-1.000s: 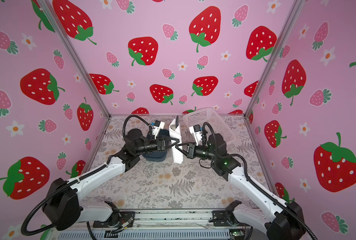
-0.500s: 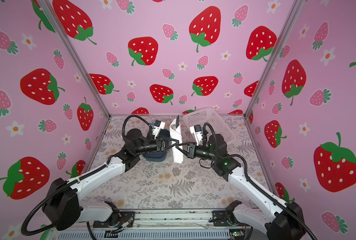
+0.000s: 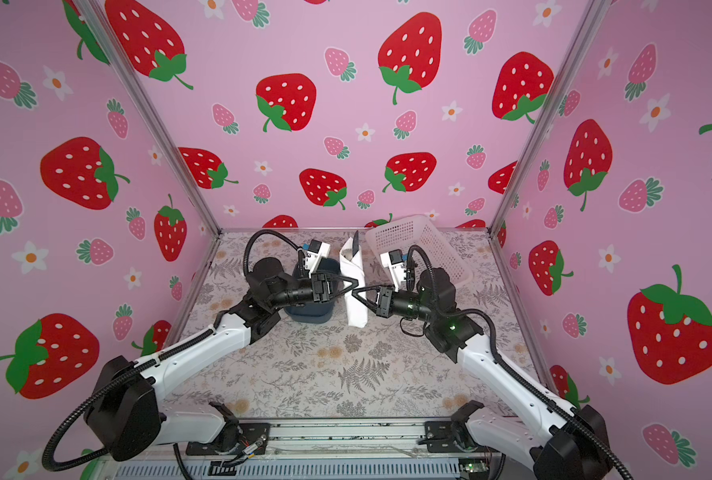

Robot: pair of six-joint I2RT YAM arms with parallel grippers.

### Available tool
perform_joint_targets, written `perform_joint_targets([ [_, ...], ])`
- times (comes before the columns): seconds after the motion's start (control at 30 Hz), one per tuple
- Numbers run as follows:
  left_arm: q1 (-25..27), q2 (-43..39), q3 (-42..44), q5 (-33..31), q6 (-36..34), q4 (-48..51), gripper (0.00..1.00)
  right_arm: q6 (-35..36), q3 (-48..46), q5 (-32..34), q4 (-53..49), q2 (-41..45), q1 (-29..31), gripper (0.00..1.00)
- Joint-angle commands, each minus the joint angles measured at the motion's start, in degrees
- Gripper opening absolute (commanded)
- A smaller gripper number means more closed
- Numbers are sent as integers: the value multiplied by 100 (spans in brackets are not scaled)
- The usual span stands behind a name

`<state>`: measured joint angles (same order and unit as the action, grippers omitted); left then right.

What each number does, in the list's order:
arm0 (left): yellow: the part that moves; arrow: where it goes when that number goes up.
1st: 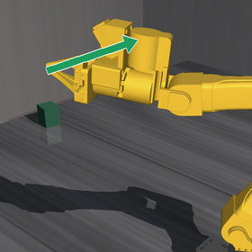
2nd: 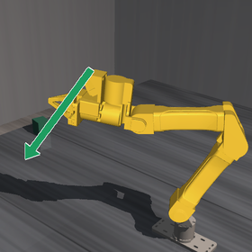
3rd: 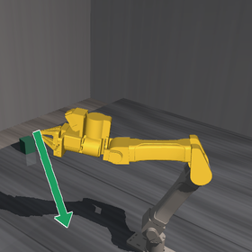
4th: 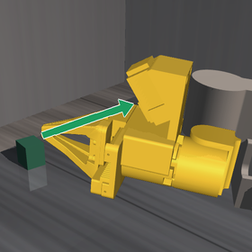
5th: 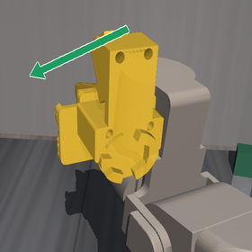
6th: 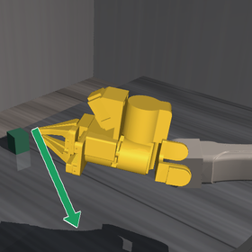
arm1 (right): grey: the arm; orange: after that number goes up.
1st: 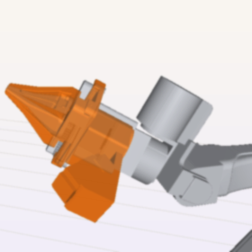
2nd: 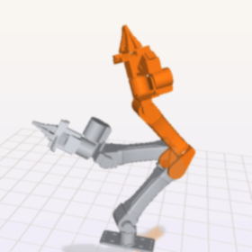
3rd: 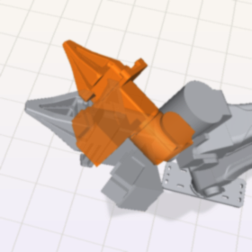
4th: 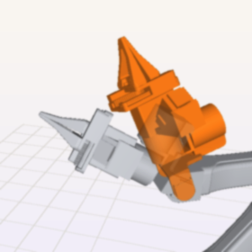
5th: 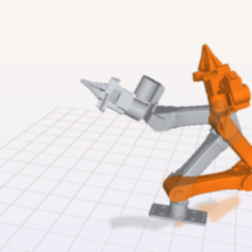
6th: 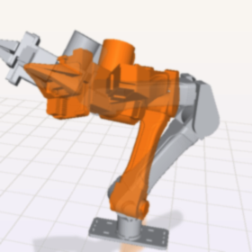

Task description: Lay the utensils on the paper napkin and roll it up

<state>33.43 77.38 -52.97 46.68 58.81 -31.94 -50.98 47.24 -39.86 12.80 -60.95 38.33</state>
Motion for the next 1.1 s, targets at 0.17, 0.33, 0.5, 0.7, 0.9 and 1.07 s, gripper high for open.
perform_joint_targets([
  [0.17,-3,-35,-57,-16,44,-309,25,46,-22,-215,330,123,-22,14],
  [0.33,-3,-98,-3,-93,34,-303,18,63,-27,-210,332,126,-27,18],
  [0.5,-3,-136,21,-117,60,-365,15,63,-79,-200,326,157,-38,21],
  [0.7,-3,-158,-10,-102,81,-404,15,-2,-134,-346,436,136,-36,27],
  [0.9,-3,-120,-15,-49,190,-601,15,-192,-198,-640,758,-7,-28,44],
  [1.07,-3,-92,-27,0,277,-740,15,-286,-181,-760,992,-180,15,44],
])
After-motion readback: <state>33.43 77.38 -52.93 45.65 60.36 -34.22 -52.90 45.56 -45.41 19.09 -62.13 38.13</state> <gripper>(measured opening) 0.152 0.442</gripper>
